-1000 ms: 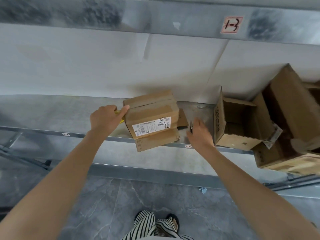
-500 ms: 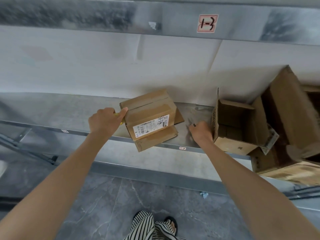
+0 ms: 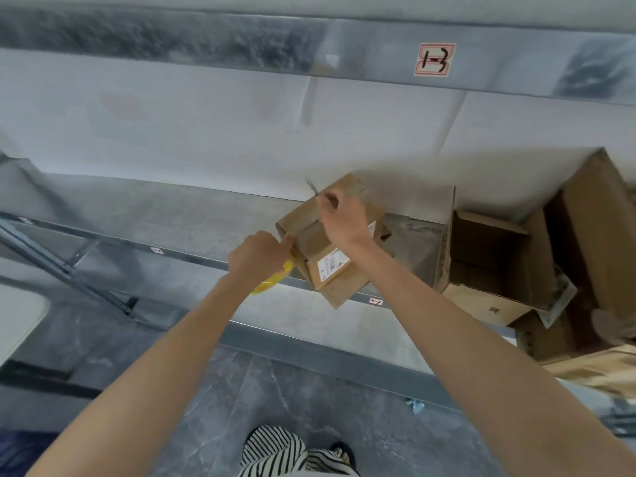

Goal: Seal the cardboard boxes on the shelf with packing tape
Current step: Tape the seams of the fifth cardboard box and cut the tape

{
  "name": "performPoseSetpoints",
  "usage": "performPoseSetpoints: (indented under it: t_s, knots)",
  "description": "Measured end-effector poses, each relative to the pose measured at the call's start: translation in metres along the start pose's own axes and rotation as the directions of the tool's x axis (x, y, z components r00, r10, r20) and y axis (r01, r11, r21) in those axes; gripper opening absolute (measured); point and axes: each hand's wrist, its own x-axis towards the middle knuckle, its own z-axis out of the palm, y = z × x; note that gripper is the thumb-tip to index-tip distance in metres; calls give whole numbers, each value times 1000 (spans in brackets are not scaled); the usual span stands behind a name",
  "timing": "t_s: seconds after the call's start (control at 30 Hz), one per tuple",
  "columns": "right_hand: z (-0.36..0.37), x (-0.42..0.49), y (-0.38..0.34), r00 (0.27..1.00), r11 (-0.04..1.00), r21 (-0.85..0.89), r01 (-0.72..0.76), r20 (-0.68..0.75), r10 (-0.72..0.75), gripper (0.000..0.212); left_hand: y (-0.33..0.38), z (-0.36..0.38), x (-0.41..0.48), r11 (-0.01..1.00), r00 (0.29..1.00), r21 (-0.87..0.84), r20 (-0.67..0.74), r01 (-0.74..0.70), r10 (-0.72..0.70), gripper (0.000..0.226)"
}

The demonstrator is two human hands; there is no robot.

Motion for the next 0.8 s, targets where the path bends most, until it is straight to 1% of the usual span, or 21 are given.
performPoseSetpoints:
  t_s: [0.07, 0.1, 0.13, 0.17, 0.2, 0.23, 0.27, 0.33, 0.43, 0.5, 0.57, 0.7, 0.8]
  knots:
    - [6, 2, 4, 998, 998, -67, 16, 56, -13, 21, -3, -6, -3, 976, 986, -217, 166, 9, 28, 40]
    - [8, 4, 6, 998, 994, -103, 32, 65, -25, 22, -5, -12, -5, 941, 971, -339, 231, 15, 68, 32]
    - [9, 5, 9, 997, 988, -147, 45, 64, -36, 23, -9, -17, -6, 876, 948, -481, 295, 38, 121, 24]
    - [10, 6, 12, 997, 981, -188, 53, 58, -43, 23, -13, -21, -6, 781, 916, -620, 352, 76, 190, 20]
    - [10, 7, 14, 998, 975, -215, 58, 50, -49, 21, -18, -23, -5, 682, 879, -722, 395, 118, 266, 20]
    - [10, 8, 17, 997, 971, -228, 64, 44, -56, 20, -23, -24, -3, 617, 843, -773, 425, 148, 330, 20]
    - [11, 9, 18, 997, 969, -236, 68, 37, -61, 18, -27, -25, 1, 599, 813, -785, 447, 157, 373, 19]
    - [13, 10, 20, 997, 966, -250, 72, 19, -69, 17, -33, -25, 7, 609, 766, -779, 483, 153, 425, 18]
    - [17, 10, 21, 998, 964, -261, 55, -17, -61, 17, -38, -23, 17, 628, 717, -750, 554, 209, 423, 16]
    - [19, 10, 21, 998, 962, -272, 33, -40, -45, 18, -42, -19, 22, 685, 705, -706, 578, 180, 411, 16]
    - [21, 9, 20, 998, 962, -274, 14, -58, -30, 18, -44, -11, 23, 716, 715, -686, 566, 132, 410, 14]
    - [24, 8, 18, 993, 955, -297, -22, -116, -13, 19, -42, 1, 22, 729, 770, -685, 463, -3, 439, 14]
    - [27, 7, 15, 989, 943, -328, -55, -149, 5, 18, -40, 10, 19, 690, 812, -723, 402, -2, 423, 17]
